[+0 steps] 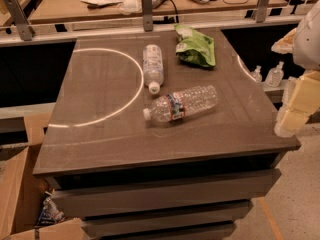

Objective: Place water bottle upright

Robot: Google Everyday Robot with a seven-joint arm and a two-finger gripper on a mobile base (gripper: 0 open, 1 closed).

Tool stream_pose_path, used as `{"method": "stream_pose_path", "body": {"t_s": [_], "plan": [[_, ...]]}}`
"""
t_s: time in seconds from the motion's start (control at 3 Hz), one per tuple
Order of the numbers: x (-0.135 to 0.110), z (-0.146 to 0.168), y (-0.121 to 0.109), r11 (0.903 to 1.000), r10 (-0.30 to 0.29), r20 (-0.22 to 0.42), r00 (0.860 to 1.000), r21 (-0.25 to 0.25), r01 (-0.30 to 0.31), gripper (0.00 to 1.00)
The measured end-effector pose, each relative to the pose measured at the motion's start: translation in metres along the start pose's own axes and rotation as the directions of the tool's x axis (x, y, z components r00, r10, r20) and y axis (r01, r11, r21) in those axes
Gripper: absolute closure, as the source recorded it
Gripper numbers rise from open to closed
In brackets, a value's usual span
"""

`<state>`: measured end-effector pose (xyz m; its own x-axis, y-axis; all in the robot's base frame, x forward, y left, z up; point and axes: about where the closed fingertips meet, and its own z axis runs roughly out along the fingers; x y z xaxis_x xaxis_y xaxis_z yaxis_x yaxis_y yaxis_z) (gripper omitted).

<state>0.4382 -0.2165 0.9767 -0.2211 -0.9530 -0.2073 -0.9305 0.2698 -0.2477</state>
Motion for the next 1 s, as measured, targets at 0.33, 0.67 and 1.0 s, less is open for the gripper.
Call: {"method": "stream_pose_path", "body": {"t_s": [0.33, 0.67, 1.0], "plan": [[0.0, 0.0, 0.0, 1.0, 0.0, 0.0, 1.0, 0.0, 0.0, 0.0], [-0.015, 0.018, -0.005, 0.999, -0.038, 0.031, 0.999, -0.021, 0.039, 0.0], [-0.027, 0.034, -0.015, 0.9955, -0.078, 0.065, 0.995, -0.05, 0.081, 0.0]]}}
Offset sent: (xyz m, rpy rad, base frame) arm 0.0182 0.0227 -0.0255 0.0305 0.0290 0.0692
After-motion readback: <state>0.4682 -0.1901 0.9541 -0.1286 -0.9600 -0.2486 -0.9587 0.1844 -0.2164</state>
